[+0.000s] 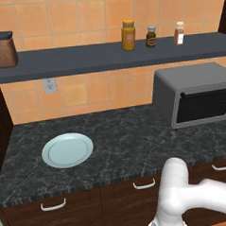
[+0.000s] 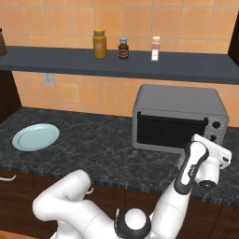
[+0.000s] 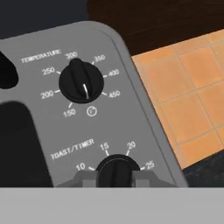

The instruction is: Pick up the kebab skewer and baguette bread, and place them inside the toaster oven. Close the toaster oven door and start by setting the timer.

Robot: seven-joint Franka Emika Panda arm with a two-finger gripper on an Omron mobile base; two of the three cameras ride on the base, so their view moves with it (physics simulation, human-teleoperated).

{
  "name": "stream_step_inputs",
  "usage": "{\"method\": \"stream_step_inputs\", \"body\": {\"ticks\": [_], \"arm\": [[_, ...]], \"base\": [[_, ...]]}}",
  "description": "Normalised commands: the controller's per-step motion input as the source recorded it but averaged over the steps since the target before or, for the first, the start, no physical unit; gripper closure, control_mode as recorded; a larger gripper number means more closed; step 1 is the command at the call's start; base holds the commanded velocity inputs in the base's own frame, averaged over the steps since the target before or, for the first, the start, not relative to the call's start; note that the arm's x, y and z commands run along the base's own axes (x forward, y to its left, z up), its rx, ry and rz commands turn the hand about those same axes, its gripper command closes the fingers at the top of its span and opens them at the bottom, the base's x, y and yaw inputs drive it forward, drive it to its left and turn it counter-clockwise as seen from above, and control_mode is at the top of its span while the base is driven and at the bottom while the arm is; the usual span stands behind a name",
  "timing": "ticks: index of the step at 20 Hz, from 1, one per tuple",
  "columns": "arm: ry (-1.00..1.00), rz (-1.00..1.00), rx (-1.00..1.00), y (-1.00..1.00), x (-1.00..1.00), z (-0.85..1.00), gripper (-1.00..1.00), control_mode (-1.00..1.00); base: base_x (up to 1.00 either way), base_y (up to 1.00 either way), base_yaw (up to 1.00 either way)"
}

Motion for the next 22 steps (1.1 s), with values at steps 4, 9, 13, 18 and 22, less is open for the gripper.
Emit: {"method": "stream_step_inputs", "body": {"ticks": [4, 9, 13, 18, 22], "arm": [[0.0, 0.0, 0.31, 0.0, -0.17, 0.25, 1.0, -1.0], [0.02, 0.0, 0.36, 0.0, -0.25, 0.18, 1.0, -1.0], [0.03, 0.0, 0.41, -0.01, -0.24, 0.12, 1.0, -1.0], [0.01, 0.0, 0.43, -0.04, -0.37, 0.0, 1.0, -1.0], [0.0, 0.0, 0.46, -0.03, -0.36, 0.0, 1.0, -1.0]], "base": [[0.0, 0.0, 0.0], [0.0, 0.0, 0.0], [0.0, 0.0, 0.0], [0.0, 0.0, 0.0], [0.0, 0.0, 0.0]]}}
